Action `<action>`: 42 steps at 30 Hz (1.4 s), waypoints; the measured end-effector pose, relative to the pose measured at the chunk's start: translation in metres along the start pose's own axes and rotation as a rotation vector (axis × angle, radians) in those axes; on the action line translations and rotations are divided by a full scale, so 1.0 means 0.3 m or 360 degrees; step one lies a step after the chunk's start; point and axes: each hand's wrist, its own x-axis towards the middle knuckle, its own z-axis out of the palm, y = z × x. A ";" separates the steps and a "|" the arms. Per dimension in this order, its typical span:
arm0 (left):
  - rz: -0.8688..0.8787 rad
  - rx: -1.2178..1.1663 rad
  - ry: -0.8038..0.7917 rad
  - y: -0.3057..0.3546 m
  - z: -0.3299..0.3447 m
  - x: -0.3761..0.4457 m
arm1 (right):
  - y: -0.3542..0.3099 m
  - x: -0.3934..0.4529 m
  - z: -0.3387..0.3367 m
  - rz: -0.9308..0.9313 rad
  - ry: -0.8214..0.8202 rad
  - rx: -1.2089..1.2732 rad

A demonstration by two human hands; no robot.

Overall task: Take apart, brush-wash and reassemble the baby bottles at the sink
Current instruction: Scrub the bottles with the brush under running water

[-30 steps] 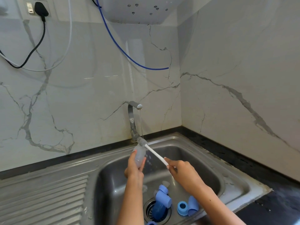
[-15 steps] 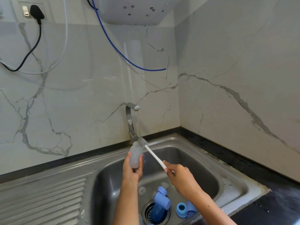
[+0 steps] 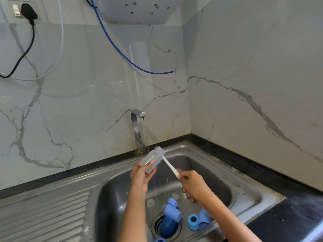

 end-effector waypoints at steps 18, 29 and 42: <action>0.0747 0.0894 0.0665 -0.022 -0.041 0.021 | 0.024 -0.065 -0.046 -0.0069 0.0074 -0.0138; 0.0816 0.1265 0.0278 -0.045 -0.030 0.043 | 0.048 0.006 -0.042 -0.0226 0.0176 -0.0524; -0.0252 0.0015 0.0196 -0.061 0.027 0.013 | 0.037 -0.009 -0.002 -0.0321 -0.0003 -0.0516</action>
